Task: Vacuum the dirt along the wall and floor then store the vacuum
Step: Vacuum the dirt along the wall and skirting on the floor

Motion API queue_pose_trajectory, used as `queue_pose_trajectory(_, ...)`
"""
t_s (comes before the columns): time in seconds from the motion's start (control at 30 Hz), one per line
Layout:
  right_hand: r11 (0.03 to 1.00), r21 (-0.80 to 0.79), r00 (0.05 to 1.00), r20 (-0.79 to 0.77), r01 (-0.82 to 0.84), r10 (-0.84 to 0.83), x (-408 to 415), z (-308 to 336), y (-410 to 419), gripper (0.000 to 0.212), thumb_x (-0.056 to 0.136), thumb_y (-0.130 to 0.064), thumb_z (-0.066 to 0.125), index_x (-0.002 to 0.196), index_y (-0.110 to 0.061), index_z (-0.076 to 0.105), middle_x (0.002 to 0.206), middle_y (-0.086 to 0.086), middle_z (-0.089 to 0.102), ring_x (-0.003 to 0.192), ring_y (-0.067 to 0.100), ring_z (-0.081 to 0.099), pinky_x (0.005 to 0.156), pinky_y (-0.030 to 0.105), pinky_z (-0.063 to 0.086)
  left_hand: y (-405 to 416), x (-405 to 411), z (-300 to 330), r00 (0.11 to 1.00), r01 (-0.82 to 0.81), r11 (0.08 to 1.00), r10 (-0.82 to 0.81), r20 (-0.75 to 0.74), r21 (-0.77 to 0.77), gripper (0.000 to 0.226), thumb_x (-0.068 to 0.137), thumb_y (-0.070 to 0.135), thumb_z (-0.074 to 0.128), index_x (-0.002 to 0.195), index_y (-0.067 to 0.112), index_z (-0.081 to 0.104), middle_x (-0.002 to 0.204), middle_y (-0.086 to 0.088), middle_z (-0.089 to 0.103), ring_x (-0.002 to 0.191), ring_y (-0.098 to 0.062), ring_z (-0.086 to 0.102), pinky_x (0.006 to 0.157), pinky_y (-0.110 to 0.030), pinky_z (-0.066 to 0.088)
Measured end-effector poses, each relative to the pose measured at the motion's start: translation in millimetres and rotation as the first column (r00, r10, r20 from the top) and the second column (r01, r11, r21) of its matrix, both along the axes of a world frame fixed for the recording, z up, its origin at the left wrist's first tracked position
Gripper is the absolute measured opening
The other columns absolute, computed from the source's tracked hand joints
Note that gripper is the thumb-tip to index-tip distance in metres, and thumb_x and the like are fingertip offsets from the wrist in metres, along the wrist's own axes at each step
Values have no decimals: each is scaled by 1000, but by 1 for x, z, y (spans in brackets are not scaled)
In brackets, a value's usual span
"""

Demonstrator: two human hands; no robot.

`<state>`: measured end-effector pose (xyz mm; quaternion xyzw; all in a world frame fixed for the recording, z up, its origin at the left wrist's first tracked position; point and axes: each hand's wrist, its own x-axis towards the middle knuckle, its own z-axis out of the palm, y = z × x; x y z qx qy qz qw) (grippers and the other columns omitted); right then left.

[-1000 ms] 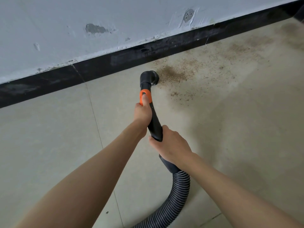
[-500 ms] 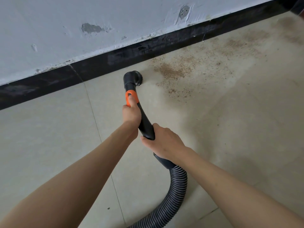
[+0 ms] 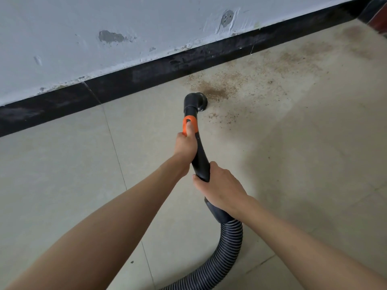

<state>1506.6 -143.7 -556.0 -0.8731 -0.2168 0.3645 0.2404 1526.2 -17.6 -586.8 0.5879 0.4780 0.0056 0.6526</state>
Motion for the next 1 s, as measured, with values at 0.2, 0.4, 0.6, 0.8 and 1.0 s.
queue_pose_trajectory(0.2, 1000, -13, 1000, 14, 1, 0, -5, 1, 4, 32, 95, -44, 47, 99, -12, 44, 90, 5, 63, 83, 27, 64, 69, 34, 45, 2, -3, 0, 1000, 5, 1000, -5, -16, 10, 67, 93, 60, 26, 121, 3, 48, 113, -20, 60, 105, -35, 59, 94, -48, 48)
queue_pose_trajectory(0.4, 994, -29, 995, -6, -102, 102, -31, 5, 3, 32, 96, -44, 47, 93, -14, 39, 75, -2, 52, 74, 25, 58, 64, 32, 41, 7, -39, -4, 997, -56, 998, 58, -57, 37, 67, 93, 60, 24, 122, 4, 47, 113, -21, 60, 105, -35, 59, 95, -49, 47)
queue_pose_trajectory(0.6, 994, -55, 994, 33, -100, 101, -42, 4, -5, 32, 97, -44, 44, 93, -14, 36, 71, -5, 46, 68, 21, 52, 63, 32, 38, -1, -48, -2, 997, -25, 1000, 26, -67, 5, 66, 92, 61, 25, 120, 5, 47, 113, -19, 61, 104, -34, 60, 95, -49, 47)
queue_pose_trajectory(0.8, 997, -71, 998, 53, -16, 20, -36, 1, -15, 34, 98, -46, 43, 95, -13, 35, 73, -4, 45, 73, 24, 54, 65, 32, 40, -19, -28, 2, 995, 83, 996, -81, -52, 28, 64, 94, 58, 24, 117, 4, 48, 110, -20, 61, 101, -34, 60, 94, -49, 48)
queue_pose_trajectory(1.0, 997, -70, 1000, 11, 17, -16, -35, 4, -22, 35, 97, -46, 44, 97, -13, 37, 85, 1, 54, 79, 25, 57, 68, 32, 42, -24, -24, 5, 983, 172, 985, -171, -64, 16, 67, 94, 59, 24, 121, 3, 48, 111, -20, 60, 104, -34, 59, 95, -48, 47)
